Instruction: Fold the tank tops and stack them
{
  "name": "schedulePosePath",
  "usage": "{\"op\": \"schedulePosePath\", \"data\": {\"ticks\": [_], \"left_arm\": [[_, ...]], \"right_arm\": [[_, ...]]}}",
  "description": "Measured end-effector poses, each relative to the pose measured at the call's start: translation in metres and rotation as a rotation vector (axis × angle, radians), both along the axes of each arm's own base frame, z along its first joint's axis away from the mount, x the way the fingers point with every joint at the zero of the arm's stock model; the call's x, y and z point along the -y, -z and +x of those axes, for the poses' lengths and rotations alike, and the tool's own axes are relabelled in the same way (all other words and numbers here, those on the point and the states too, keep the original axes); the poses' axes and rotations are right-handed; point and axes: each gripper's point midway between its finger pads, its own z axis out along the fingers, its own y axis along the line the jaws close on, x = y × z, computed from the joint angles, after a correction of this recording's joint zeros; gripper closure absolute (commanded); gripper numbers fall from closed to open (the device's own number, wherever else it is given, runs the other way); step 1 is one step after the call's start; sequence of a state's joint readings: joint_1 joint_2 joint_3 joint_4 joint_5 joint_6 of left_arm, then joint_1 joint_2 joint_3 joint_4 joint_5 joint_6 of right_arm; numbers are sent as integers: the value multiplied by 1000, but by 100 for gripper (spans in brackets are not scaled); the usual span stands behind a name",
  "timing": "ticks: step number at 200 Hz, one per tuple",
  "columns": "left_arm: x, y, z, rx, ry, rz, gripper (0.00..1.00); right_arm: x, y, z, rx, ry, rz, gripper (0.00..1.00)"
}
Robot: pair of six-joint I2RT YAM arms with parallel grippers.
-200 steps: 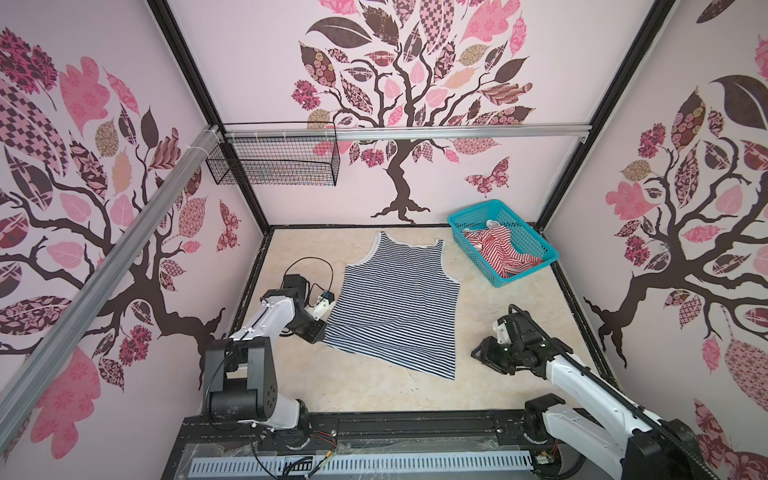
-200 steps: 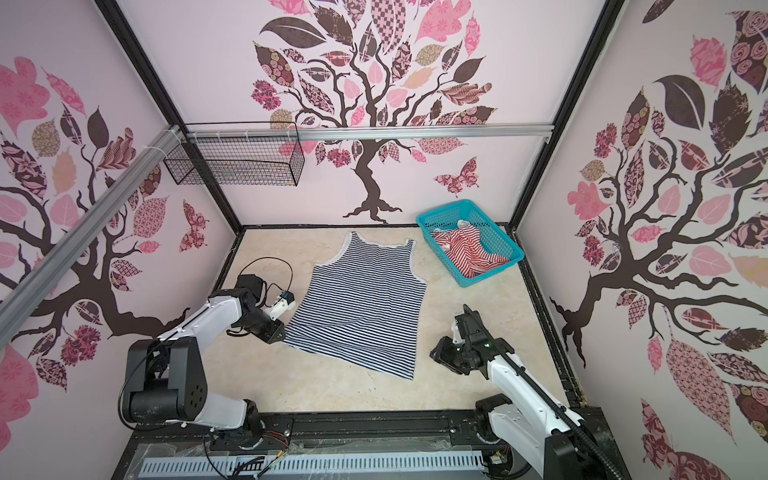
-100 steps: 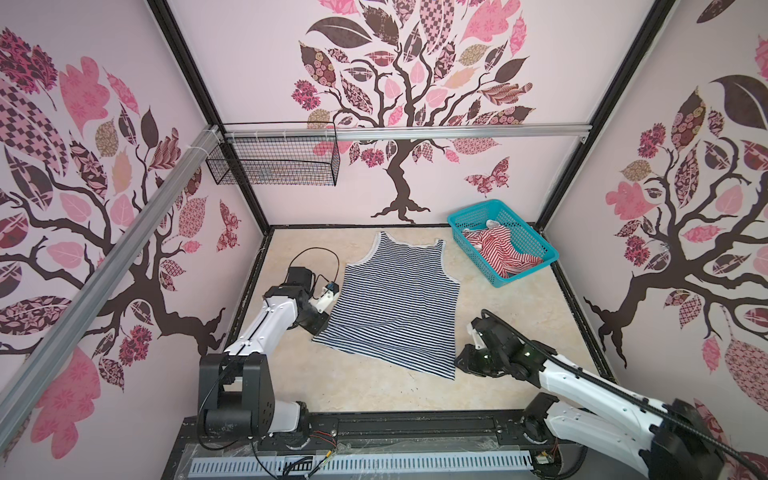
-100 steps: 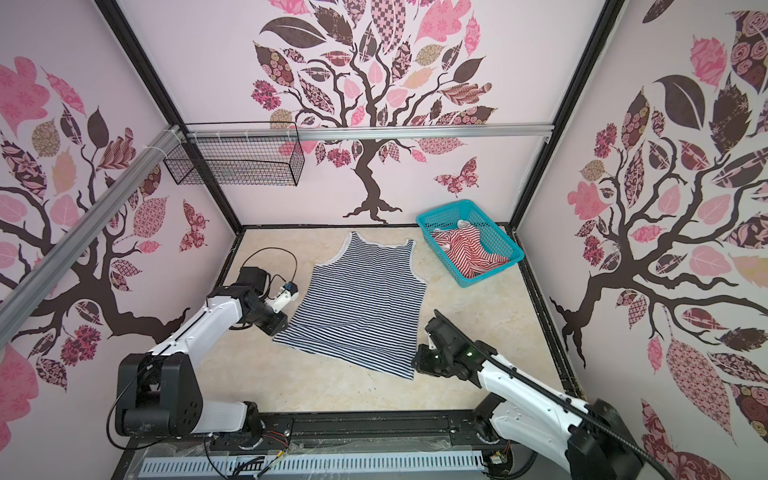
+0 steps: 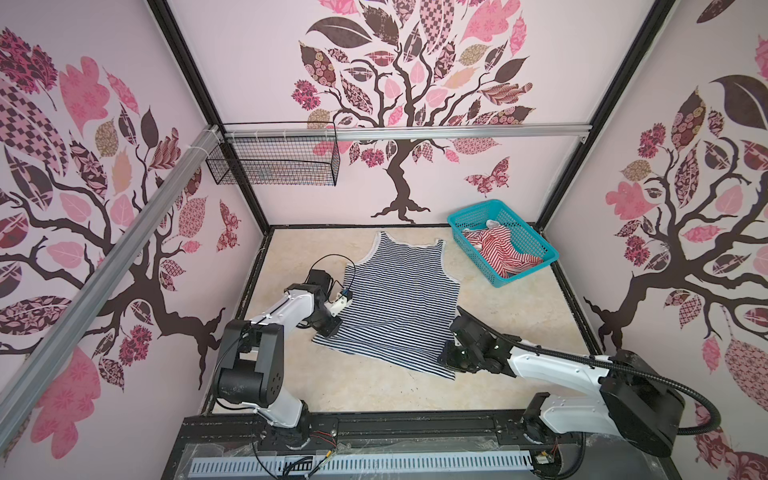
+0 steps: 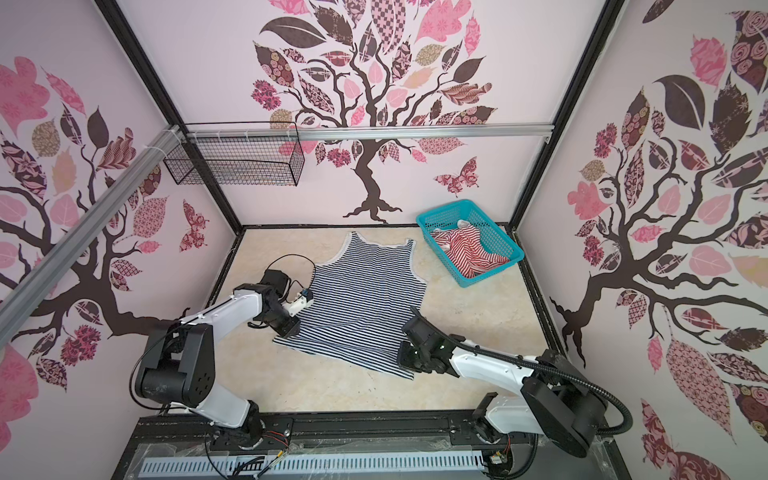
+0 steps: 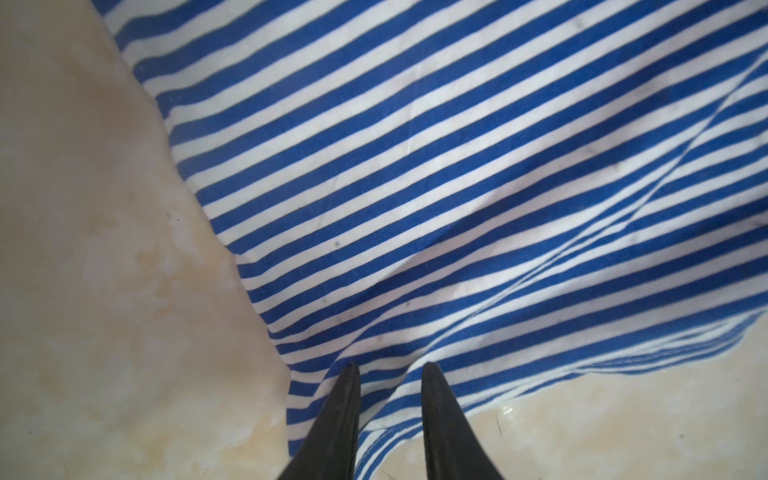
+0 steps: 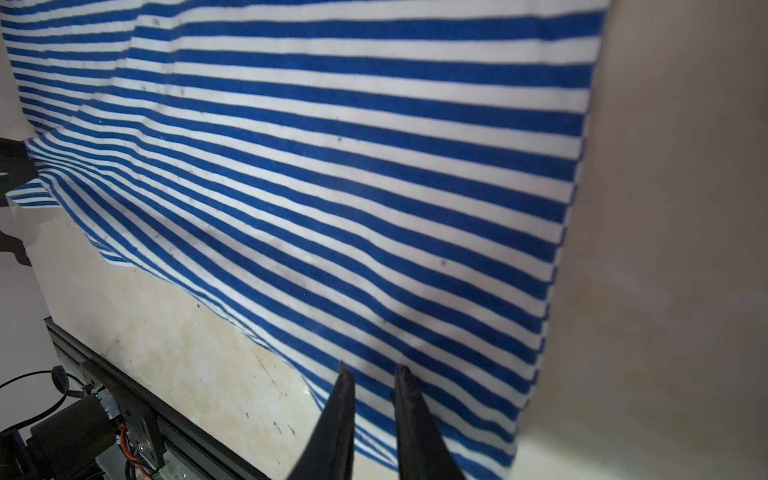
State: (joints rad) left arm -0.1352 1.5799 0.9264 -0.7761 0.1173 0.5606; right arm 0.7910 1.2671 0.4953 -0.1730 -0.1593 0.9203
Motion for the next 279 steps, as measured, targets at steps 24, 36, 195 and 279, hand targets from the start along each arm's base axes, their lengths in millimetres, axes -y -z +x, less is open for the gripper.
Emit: {"op": "schedulePosePath", "data": {"ticks": [24, 36, 195, 279], "left_arm": [[0, 0, -8, -17, 19, -4, 70], [1, 0, -17, -41, 32, -9, 70], [31, -65, 30, 65, 8, -151, 69], [96, -38, 187, 138, -12, -157, 70]], "right_arm": [[14, 6, -5, -3, 22, -45, 69], [22, 6, -7, 0, 32, -73, 68], [19, -39, 11, 107, 49, -58, 53], [-8, -11, -4, 19, 6, 4, 53]]}}
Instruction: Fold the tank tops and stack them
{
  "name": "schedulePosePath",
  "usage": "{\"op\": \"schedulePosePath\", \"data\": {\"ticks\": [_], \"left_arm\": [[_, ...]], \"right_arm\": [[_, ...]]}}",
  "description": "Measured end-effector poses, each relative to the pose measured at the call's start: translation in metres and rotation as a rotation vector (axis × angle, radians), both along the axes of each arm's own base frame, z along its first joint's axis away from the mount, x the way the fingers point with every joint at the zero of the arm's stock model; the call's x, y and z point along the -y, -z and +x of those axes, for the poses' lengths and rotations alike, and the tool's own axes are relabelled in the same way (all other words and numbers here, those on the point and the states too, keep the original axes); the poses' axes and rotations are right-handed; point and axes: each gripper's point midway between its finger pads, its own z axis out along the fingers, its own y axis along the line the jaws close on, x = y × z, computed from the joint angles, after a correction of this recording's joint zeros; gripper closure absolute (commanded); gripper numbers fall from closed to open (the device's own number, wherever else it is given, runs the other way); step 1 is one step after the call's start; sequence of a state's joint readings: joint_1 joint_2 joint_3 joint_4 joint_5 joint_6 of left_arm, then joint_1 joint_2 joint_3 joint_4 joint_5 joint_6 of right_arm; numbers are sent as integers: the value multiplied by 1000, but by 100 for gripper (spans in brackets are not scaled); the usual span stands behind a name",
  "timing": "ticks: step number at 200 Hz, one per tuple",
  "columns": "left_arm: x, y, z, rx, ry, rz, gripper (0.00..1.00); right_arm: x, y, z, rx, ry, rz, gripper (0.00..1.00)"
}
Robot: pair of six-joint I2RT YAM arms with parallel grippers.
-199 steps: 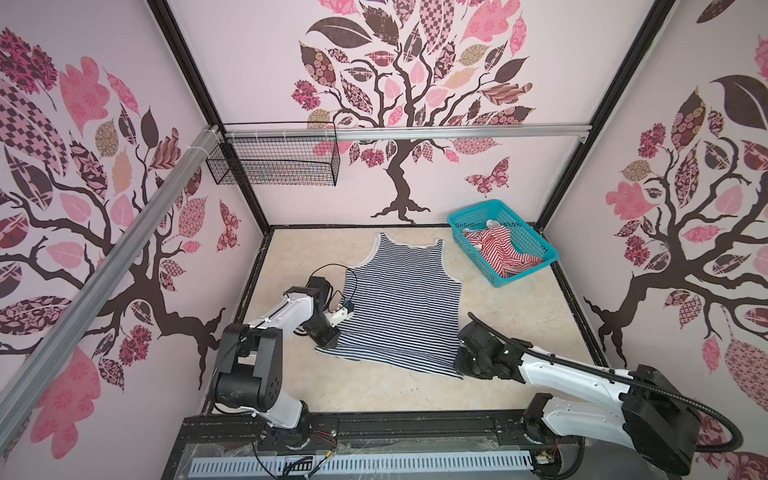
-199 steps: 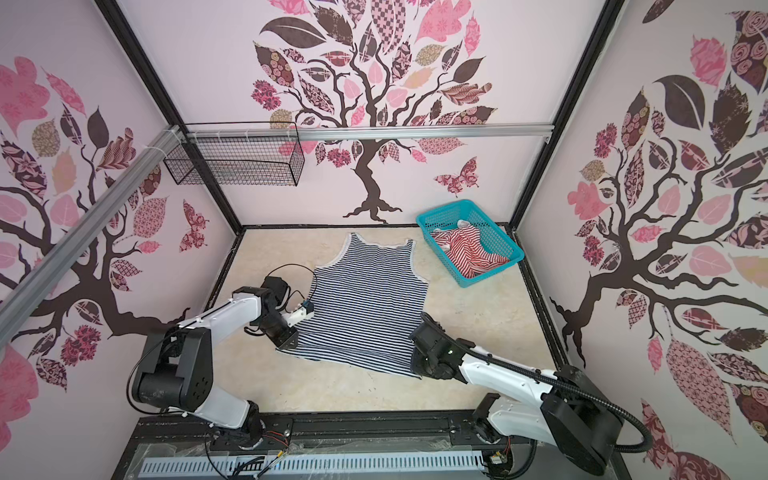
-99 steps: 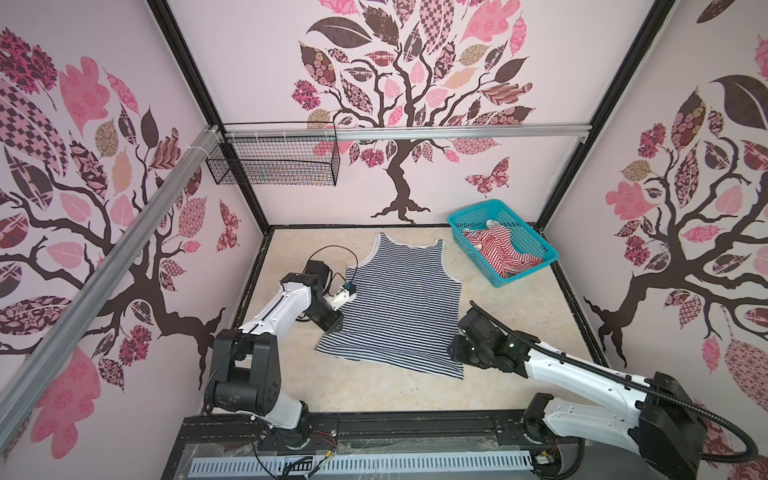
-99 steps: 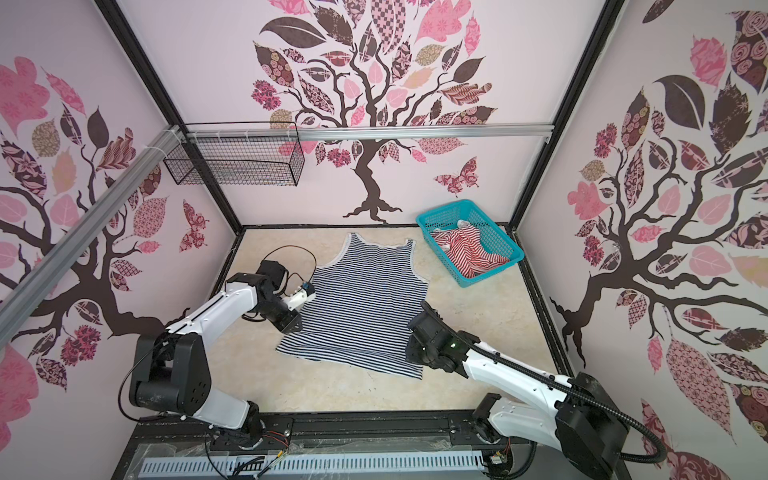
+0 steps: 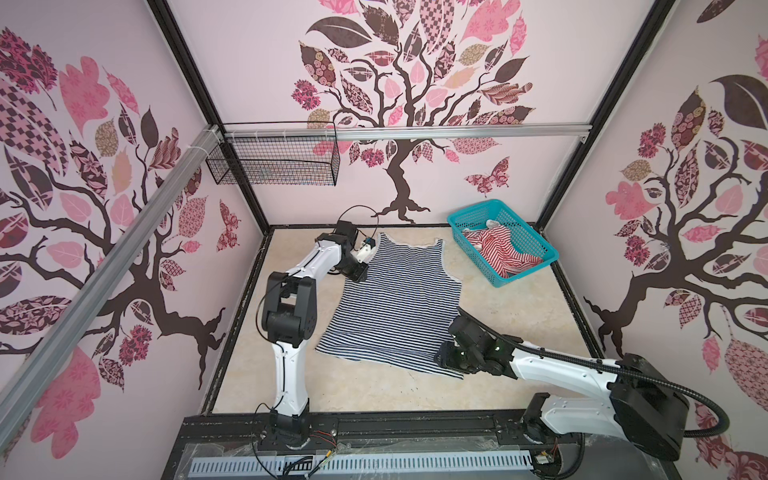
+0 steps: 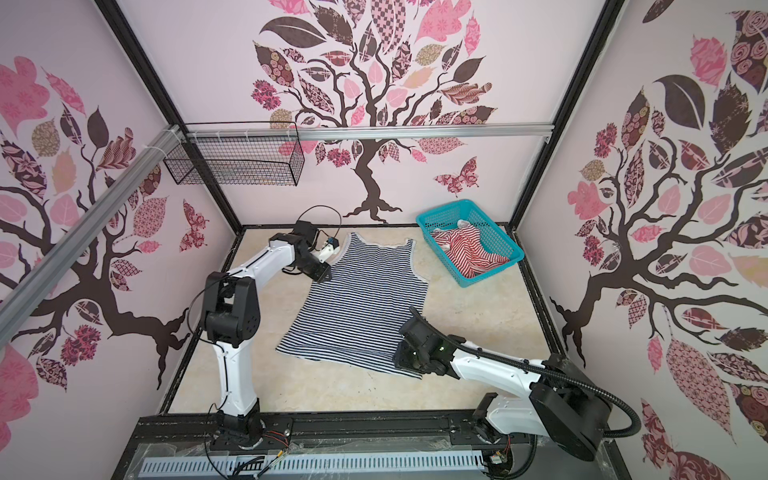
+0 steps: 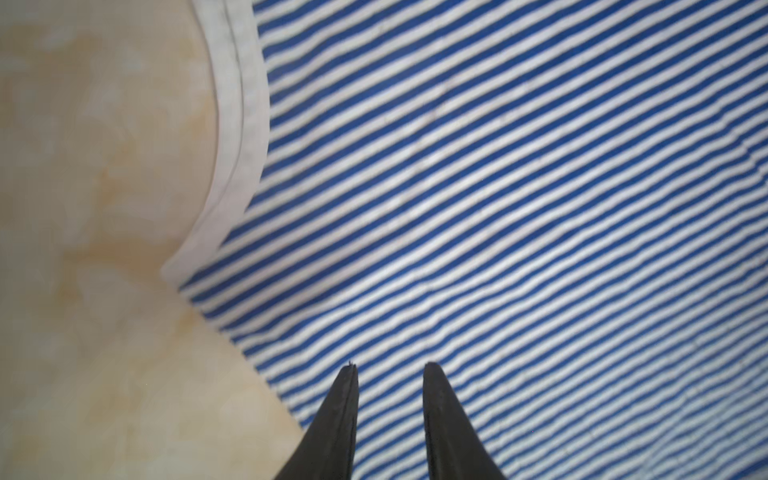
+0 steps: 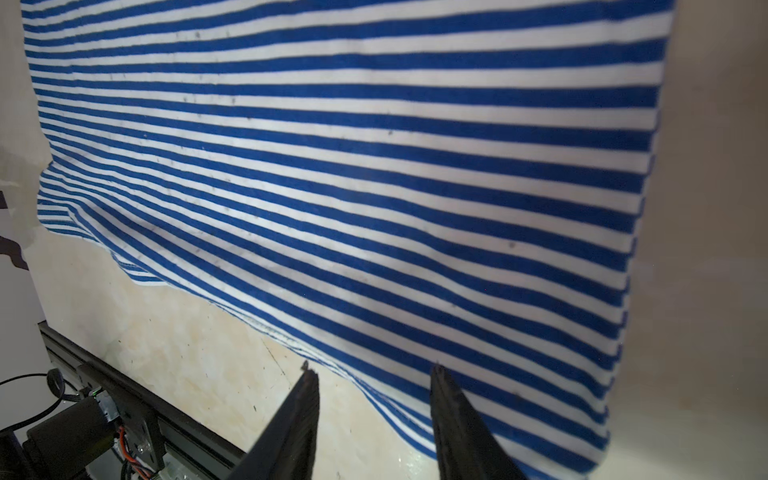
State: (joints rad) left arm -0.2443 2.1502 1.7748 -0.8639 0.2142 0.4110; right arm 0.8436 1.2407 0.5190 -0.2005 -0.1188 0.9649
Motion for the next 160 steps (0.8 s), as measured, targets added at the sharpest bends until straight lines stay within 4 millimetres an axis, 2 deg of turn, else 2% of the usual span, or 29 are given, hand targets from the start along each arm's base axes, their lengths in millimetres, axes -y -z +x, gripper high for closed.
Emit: {"op": "schedulePosePath", "data": {"ticks": [34, 53, 67, 85, 120, 160], "left_arm": [[40, 19, 34, 40, 56, 40, 70], [48, 26, 55, 66, 63, 58, 70], [44, 34, 64, 68, 58, 89, 70], [35, 46, 65, 51, 63, 134, 70], [20, 46, 67, 73, 76, 202, 71], [4, 46, 56, 83, 81, 260, 72]], "right_arm": [[0, 13, -8, -29, 12, -10, 53], [1, 12, -6, -25, 35, -1, 52], [1, 12, -6, -26, 49, 2, 51], [5, 12, -5, -20, 67, -4, 50], [14, 12, -5, -10, 85, -42, 47], [24, 13, 0, -5, 93, -100, 45]]}}
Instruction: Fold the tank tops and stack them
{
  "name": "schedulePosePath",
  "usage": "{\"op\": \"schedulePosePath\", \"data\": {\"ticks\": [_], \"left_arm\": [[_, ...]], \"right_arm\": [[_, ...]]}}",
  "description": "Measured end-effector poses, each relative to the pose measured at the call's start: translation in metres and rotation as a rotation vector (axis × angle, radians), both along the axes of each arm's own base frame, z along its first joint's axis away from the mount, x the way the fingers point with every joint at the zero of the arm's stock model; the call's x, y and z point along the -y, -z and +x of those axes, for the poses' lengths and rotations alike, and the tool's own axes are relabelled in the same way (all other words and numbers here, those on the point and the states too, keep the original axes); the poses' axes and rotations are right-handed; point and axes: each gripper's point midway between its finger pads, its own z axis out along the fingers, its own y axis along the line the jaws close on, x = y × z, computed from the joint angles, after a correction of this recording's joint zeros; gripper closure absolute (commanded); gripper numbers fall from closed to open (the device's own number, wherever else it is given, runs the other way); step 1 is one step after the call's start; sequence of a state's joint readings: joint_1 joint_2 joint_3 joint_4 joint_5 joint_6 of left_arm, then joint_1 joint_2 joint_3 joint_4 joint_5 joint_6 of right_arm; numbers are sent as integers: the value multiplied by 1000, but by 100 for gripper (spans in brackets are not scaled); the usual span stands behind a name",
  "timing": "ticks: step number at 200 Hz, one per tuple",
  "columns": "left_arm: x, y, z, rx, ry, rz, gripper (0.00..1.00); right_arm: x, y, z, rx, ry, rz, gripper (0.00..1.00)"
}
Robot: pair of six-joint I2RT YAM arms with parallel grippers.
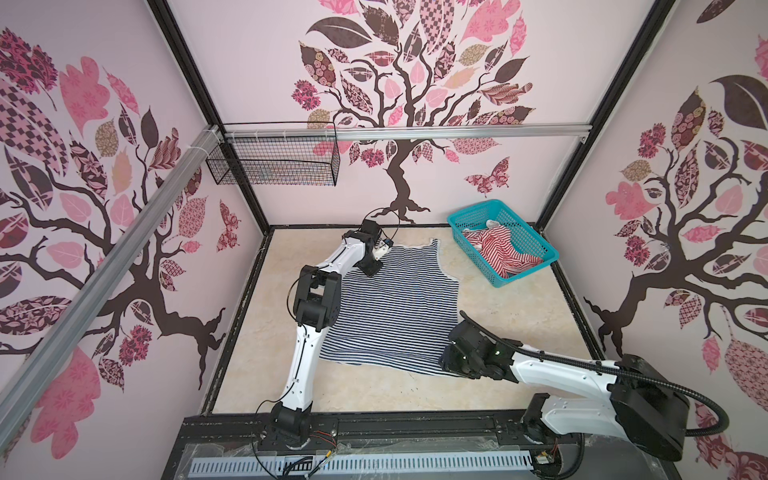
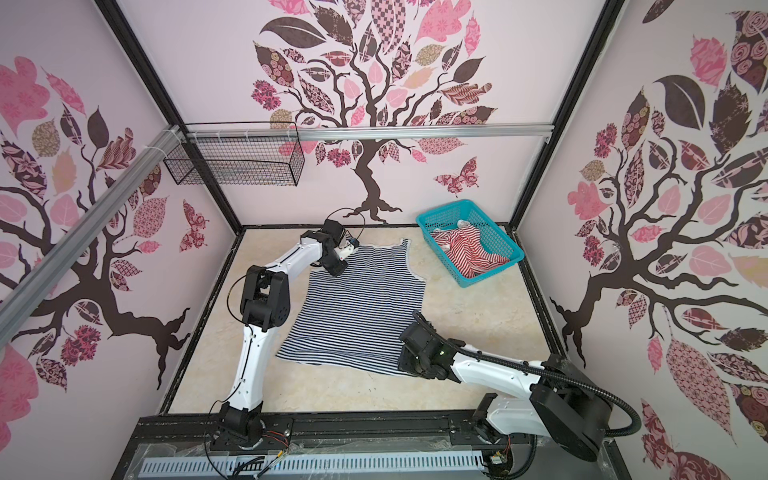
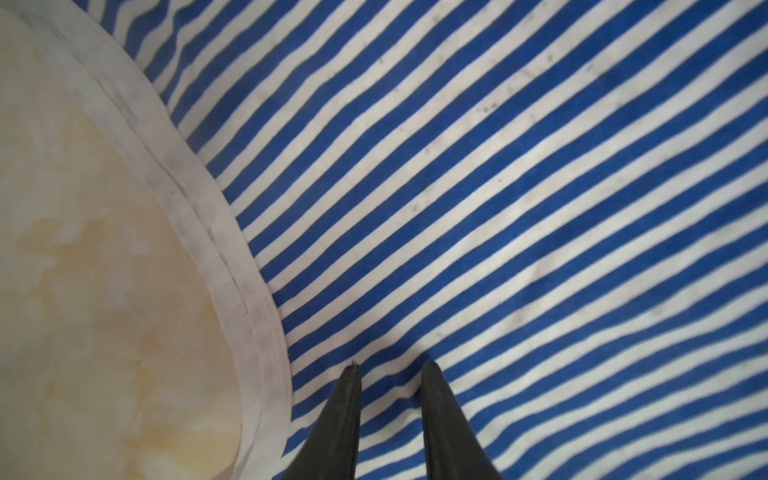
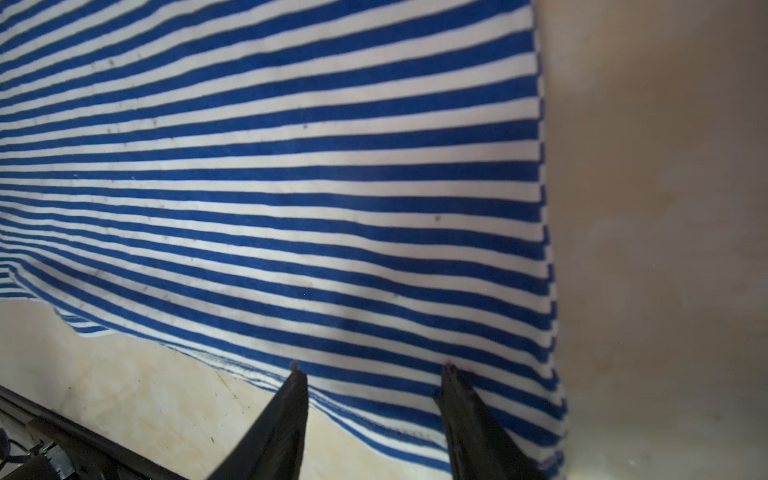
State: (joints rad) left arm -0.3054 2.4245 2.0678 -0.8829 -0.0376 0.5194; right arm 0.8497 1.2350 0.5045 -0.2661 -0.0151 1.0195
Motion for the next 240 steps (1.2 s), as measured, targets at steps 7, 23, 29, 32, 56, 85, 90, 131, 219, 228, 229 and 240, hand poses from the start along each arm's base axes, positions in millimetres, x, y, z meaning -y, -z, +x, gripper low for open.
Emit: {"op": "schedulePosePath", "data": {"ticks": [7, 23, 29, 32, 56, 85, 90, 131, 219, 228, 229, 240], "left_arm": [[-5, 0, -2, -1, -6, 10, 72], [-21, 1, -6, -5, -29, 21, 72], [-29, 1, -8, -6, -42, 22, 72], [-33, 0, -9, -8, -50, 23, 72], [-75, 1, -21, -39, -125, 23, 73], [-116, 2, -51, -69, -196, 29, 73], [-120, 3, -58, -75, -203, 37, 73], [-120, 5, -118, -139, -196, 37, 72], [-100, -33, -169, -170, -243, -114, 71], [-98, -43, -164, -143, -245, -132, 71], [-98, -44, -163, -141, -245, -133, 71], [-94, -55, -151, -107, -244, -153, 71]], "right_arm": [[2, 1, 2, -1, 1, -9, 44], [8, 1, 10, -2, 12, -32, 44], [10, 1, 14, -3, 18, -43, 44], [11, 1, 17, -2, 22, -48, 44], [20, 2, 34, -1, 36, -85, 43], [17, 0, 64, 8, 19, -122, 42], [16, 0, 70, 9, 16, -128, 41], [19, -1, 138, 26, 20, -175, 41], [27, -69, 228, 178, 8, -194, 40], [23, -75, 217, 187, -6, -179, 39], [23, -76, 216, 188, -7, -178, 40], [14, -79, 199, 192, -28, -156, 40]]}}
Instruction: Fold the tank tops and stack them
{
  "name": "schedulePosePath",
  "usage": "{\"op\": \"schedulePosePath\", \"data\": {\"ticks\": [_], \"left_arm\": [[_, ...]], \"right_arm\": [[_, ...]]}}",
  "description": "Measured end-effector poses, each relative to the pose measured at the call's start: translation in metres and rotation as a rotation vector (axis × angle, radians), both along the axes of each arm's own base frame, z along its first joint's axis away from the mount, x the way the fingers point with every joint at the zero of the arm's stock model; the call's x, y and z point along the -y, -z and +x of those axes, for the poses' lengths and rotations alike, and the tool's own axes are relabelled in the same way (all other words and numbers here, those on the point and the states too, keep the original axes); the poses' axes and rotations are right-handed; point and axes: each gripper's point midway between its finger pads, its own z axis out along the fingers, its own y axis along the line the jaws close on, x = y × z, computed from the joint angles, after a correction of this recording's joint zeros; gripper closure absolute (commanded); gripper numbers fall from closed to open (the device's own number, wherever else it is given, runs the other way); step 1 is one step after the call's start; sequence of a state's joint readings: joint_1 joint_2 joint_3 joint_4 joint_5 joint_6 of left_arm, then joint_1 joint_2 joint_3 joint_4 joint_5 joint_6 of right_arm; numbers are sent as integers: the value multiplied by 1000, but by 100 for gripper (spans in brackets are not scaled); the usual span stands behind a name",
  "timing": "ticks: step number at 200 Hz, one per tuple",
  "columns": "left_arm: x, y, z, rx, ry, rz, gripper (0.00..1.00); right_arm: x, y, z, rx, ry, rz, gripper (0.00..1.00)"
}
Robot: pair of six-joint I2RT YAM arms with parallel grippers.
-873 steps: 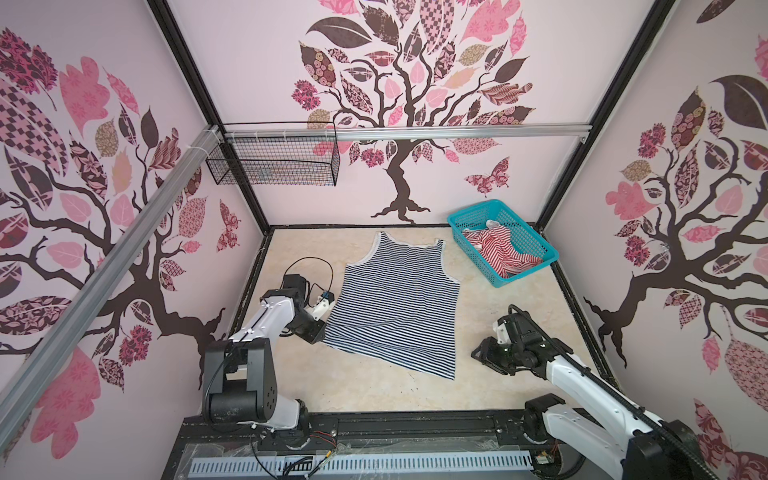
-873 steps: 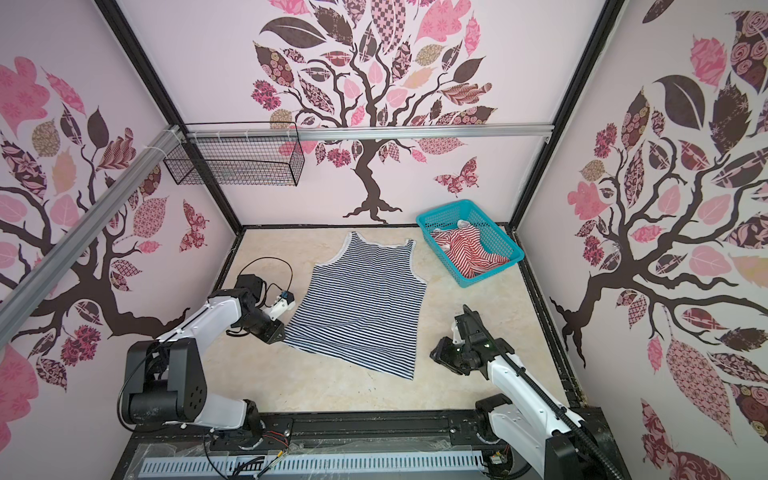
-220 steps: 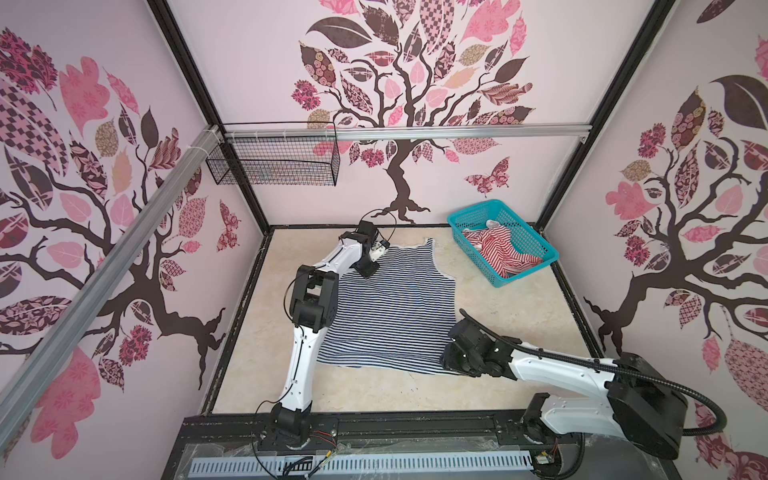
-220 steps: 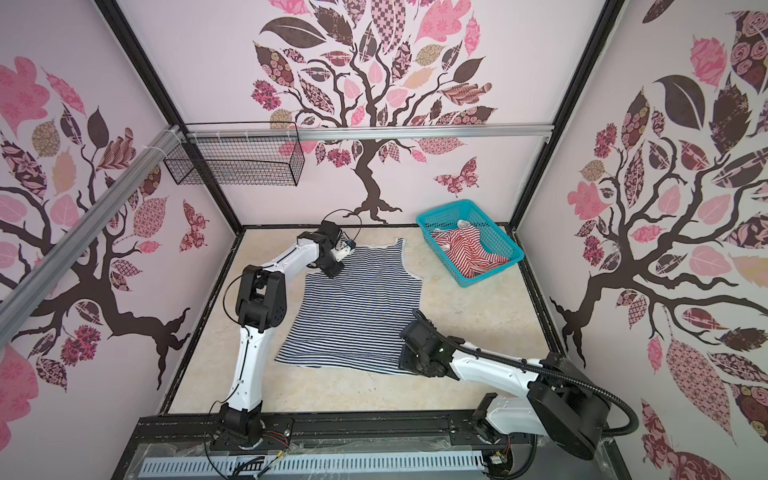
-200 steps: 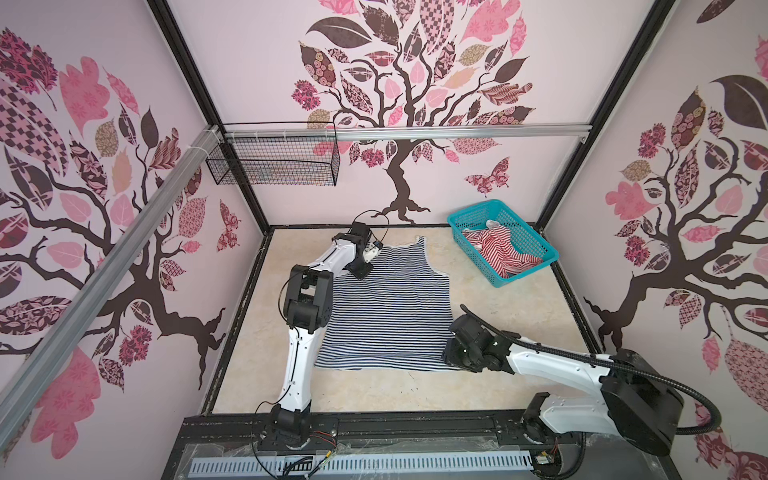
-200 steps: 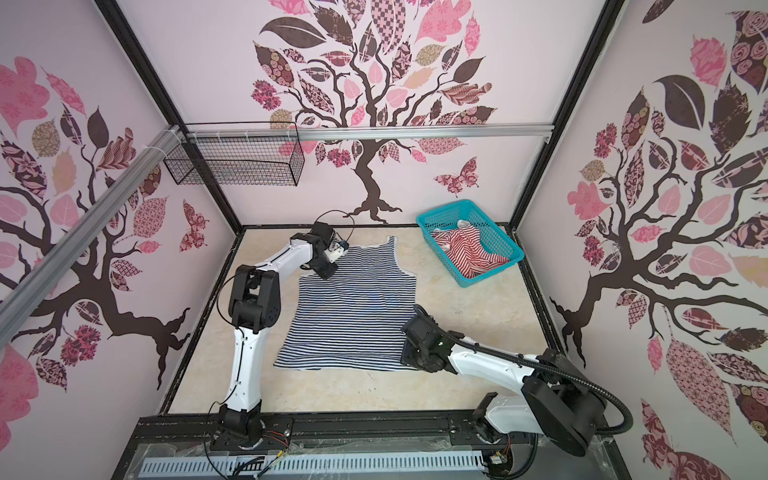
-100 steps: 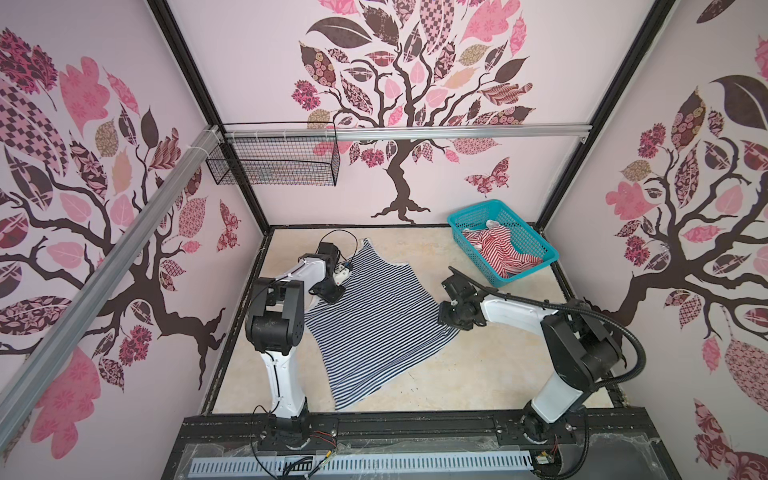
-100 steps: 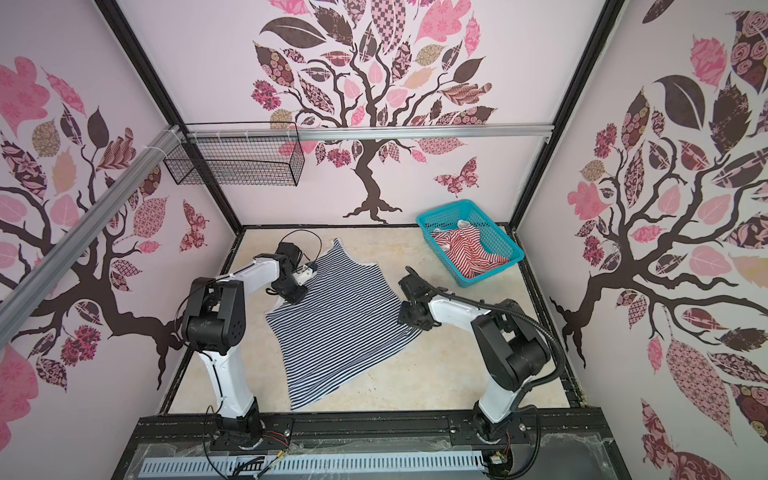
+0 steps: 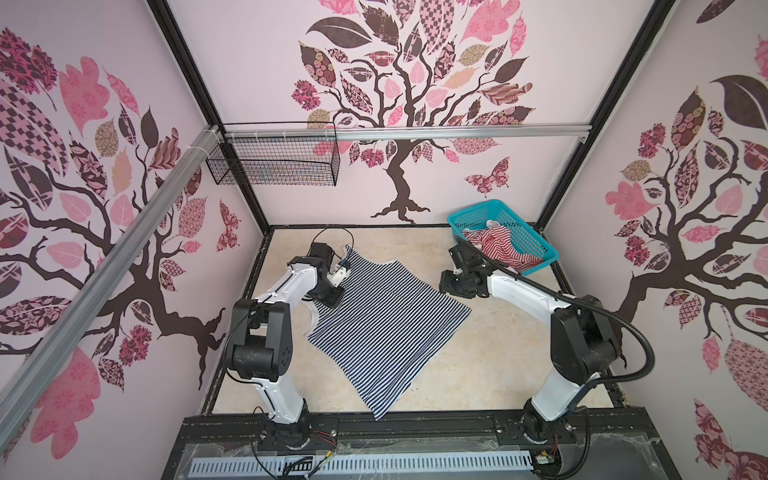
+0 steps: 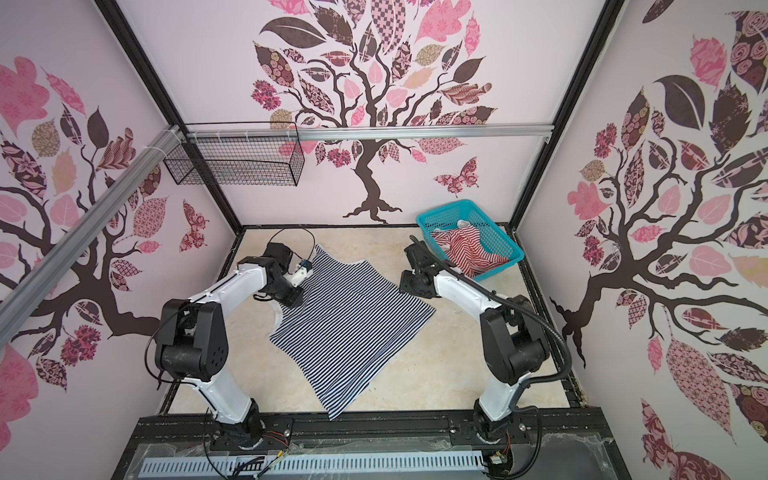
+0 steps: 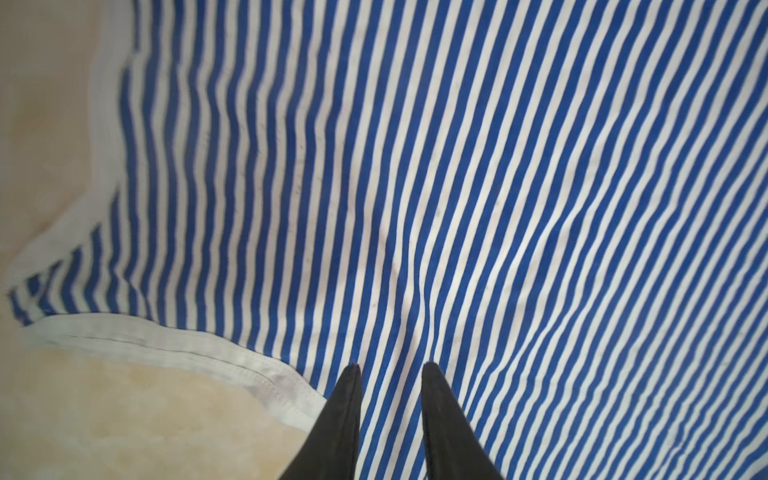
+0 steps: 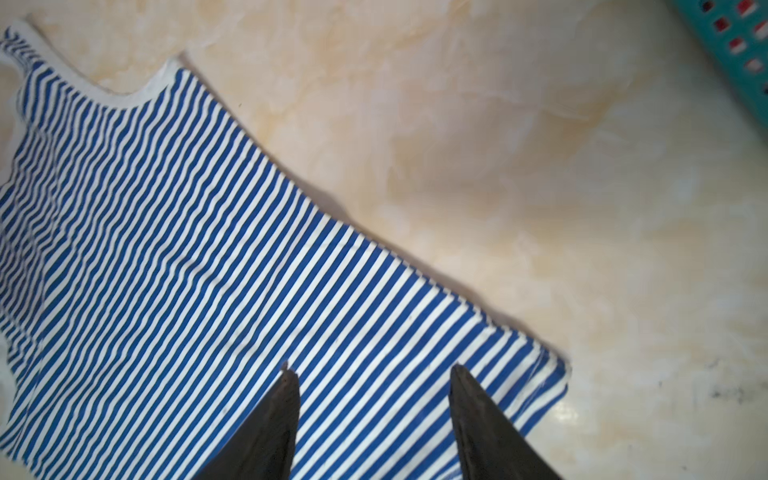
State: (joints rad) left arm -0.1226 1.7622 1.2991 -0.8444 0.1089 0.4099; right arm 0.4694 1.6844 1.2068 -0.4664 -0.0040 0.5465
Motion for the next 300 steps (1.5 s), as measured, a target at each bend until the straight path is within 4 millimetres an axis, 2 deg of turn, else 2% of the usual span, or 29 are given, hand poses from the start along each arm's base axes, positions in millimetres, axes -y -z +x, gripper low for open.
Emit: {"op": "schedulePosePath", "data": {"ticks": [15, 30, 46, 62, 72, 105, 123, 150, 188, 213, 246, 261, 280, 291, 300], "left_arm": [[6, -12, 21, 40, -4, -18, 71], [12, -17, 48, 68, -4, -31, 71], [18, -8, 74, 69, -8, -36, 71], [22, 9, 89, 44, -11, -35, 71], [23, 23, 93, 19, -17, -30, 71], [23, 52, 93, -45, -22, -4, 71], [23, 57, 94, -52, -21, 23, 71], [26, 56, 96, -41, -20, 57, 71], [26, 57, 94, -47, -40, 88, 71], [29, 57, 91, -55, -56, 90, 71], [38, 58, 88, -64, -70, 88, 71], [45, 58, 86, -66, -68, 86, 71], [50, 57, 85, -63, -76, 91, 71], [51, 56, 85, -56, -84, 96, 71], [50, 54, 86, -44, -95, 99, 70]], "right_arm": [[-15, 5, -23, -11, -37, 27, 40], [-28, 24, -47, -54, -67, 49, 40], [-33, 48, -70, -115, -78, 64, 39], [-31, 69, -88, -163, -65, 75, 39], [-30, 78, -96, -182, -54, 83, 39], [-36, 77, -89, -153, -30, 124, 38], [-39, 77, -81, -142, -26, 120, 37], [-35, 75, -55, -124, -2, 114, 37], [15, 76, -12, -132, 89, 45, 36], [35, 73, 24, -137, 116, -5, 36], [34, 66, 80, -113, 97, -26, 36], [30, 60, 97, -101, 84, -28, 36], [26, 49, 95, -86, 71, -35, 35], [23, 44, 86, -82, 60, -40, 35], [20, 39, 70, -83, 49, -44, 35]]}}
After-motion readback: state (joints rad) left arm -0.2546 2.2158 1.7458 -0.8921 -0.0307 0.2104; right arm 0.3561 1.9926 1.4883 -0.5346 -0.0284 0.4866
